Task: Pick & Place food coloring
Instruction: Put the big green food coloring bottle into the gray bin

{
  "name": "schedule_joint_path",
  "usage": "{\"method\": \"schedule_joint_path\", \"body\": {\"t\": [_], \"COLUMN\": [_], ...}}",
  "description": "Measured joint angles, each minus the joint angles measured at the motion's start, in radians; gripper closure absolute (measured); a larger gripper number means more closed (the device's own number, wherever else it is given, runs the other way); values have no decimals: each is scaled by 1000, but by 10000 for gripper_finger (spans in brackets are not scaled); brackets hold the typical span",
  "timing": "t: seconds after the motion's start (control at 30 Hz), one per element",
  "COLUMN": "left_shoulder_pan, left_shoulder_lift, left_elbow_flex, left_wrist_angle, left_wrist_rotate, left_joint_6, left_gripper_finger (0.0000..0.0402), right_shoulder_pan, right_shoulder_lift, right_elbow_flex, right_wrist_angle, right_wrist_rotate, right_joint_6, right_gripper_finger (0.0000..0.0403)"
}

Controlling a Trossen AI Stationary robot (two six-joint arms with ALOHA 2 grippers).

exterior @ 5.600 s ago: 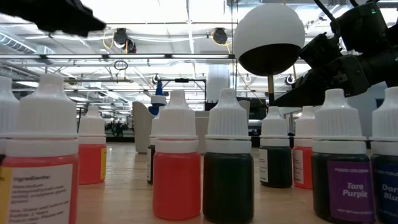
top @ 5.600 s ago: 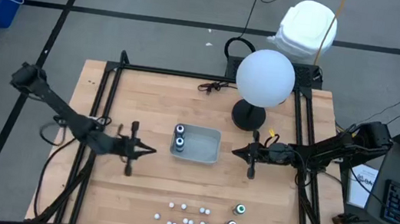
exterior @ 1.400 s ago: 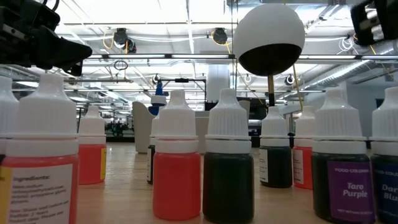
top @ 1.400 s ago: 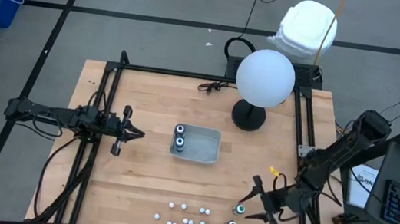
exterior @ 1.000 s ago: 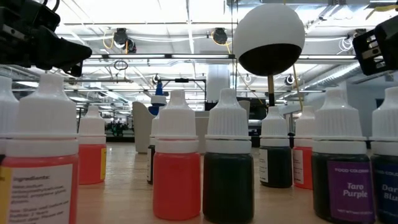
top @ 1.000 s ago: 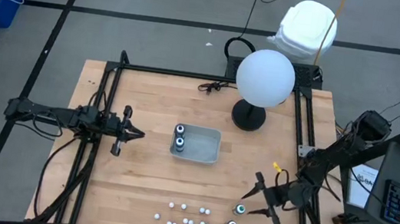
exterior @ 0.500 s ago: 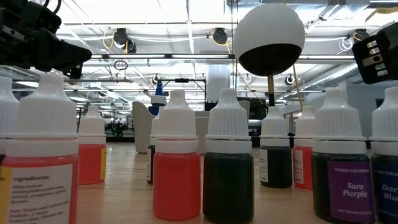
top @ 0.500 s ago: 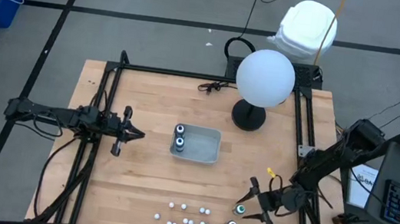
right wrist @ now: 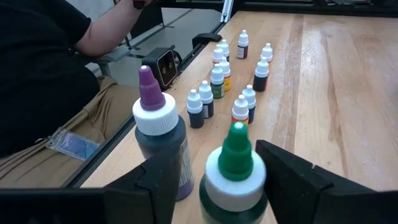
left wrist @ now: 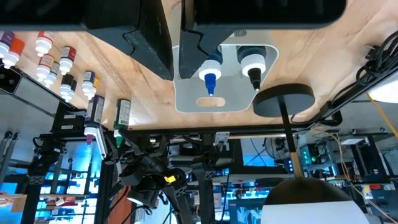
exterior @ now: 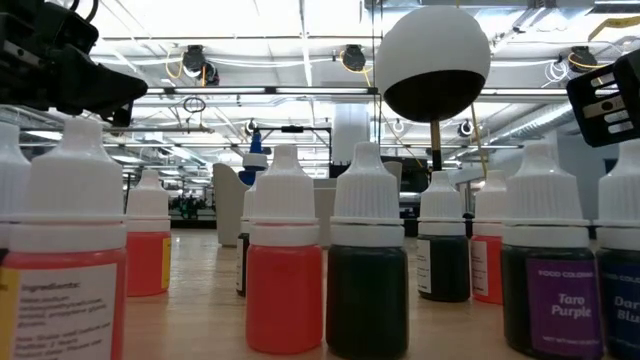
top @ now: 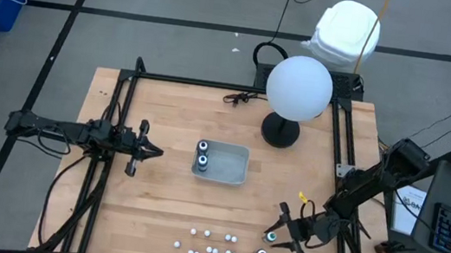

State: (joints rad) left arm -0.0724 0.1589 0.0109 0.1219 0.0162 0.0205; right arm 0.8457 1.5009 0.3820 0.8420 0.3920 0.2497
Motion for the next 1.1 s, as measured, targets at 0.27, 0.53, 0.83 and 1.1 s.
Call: {"method": "schedule_joint_path", "body": {"t": [0.27,0.53,0.83,1.1], "left_shoulder_pan": [0,0,0,0], "left_shoulder_lift": [0,0,0,0], "left_elbow_flex": [0,0,0,0], "left_wrist_angle": [0,0,0,1], "left_wrist_rotate": [0,0,0,0], "left_joint_6": [0,1,1,1], "left_gripper_finger": [366,366,366,366], "right_shoulder_pan": [-2,-10,-113,-244], "right_shoulder_lift": [0,-58,-315,-496], "right_elbow_flex": [0,0,0,9], "right_wrist_angle": [-3,-16,-280,-312], "right_wrist_rotate": [4,84,83,78], "right_joint_6": [0,-26,-65,-258], "right_gripper_finger": [288,294,292,292]}}
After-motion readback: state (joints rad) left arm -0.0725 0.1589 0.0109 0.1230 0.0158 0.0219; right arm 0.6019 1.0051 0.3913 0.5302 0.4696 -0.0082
